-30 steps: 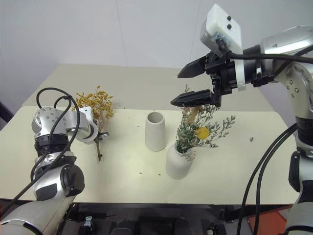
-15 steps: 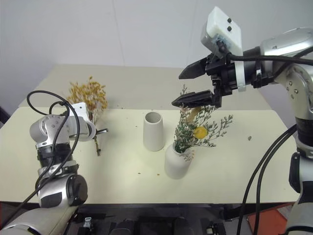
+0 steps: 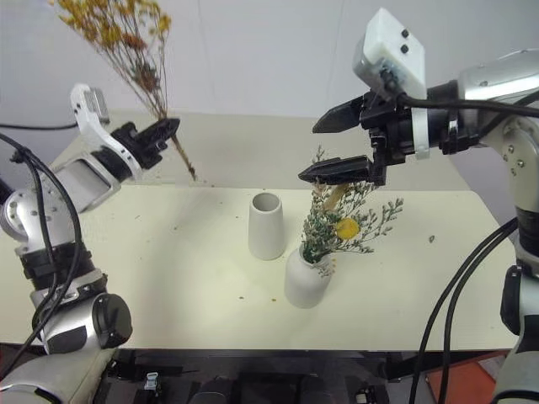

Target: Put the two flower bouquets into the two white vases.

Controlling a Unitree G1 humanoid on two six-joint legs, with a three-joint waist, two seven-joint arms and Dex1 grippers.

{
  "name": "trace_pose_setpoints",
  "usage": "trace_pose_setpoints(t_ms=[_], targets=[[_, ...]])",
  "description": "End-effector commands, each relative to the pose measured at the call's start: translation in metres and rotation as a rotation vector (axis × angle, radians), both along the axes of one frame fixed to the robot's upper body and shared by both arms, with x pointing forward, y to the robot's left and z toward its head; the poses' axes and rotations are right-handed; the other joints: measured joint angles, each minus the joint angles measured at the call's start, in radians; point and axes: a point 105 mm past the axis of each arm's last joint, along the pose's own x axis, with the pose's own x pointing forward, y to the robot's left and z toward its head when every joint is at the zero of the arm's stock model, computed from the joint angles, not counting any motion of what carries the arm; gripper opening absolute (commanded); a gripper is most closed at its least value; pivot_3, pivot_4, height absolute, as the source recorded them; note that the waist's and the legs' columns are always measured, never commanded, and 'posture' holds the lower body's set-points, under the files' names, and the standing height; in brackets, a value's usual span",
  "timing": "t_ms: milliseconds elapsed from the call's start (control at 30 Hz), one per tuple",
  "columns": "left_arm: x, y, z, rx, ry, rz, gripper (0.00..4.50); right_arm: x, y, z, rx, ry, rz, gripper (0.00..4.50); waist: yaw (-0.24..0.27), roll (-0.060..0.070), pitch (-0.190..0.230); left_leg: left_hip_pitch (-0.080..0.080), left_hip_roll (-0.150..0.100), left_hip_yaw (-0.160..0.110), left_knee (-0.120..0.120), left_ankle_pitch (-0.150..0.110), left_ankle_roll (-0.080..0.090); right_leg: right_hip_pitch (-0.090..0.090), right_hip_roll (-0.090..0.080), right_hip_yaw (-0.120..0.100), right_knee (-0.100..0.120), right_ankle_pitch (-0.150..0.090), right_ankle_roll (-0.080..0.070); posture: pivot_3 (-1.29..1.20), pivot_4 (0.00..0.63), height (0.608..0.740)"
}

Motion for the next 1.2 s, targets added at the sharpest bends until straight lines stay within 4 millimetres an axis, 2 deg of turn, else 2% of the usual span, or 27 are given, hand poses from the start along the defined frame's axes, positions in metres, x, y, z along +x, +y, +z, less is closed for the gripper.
trace_pose_setpoints(t_ms=[33,233,500,733,1200], targets=[[-0.019,-0.034,0.02,0.035,-0.172,-0.269,0.06,-0.015,-0.007,0.016,0.031,-0.033,-0.017,4.5,-0.001,0.0,0.0,0.0,0.0,0.0,0.0,0.0,0.0,0.0,0.0,0.0,0.0,0.0,0.0,0.0,0.15,0.74],[-0.025,-0.063,0.022,0.05,-0.233,-0.547,0.06,-0.026,-0.011,0.021,0.0,-0.017,-0.066,4.5,-0.002,0.0,0.0,0.0,0.0,0.0,0.0,0.0,0.0,0.0,0.0,0.0,0.0,0.0,0.0,0.0,0.15,0.74],[-0.026,-0.077,0.02,0.099,-0.356,-0.704,0.06,-0.035,-0.01,0.019,-0.051,0.015,-0.095,4.5,-0.008,0.0,0.0,0.0,0.001,0.001,0.0,0.0,0.001,-0.001,0.001,0.001,0.0,-0.001,0.0,0.0,0.15,0.74],[-0.024,-0.088,-0.001,0.172,-0.442,-0.767,0.06,-0.036,-0.013,0.018,-0.053,0.02,-0.112,4.5,-0.002,0.0,0.0,0.0,0.001,0.001,0.0,0.0,0.001,-0.001,0.0,0.001,0.0,-0.001,0.001,0.0,0.15,0.74],[-0.008,-0.104,-0.018,0.207,-0.517,-0.757,0.06,-0.037,-0.013,0.018,-0.059,0.013,-0.106,4.5,-0.002,0.0,0.0,-0.001,0.001,0.001,0.001,-0.001,0.001,-0.001,0.0,0.001,0.001,-0.001,0.001,0.0,0.15,0.74]])
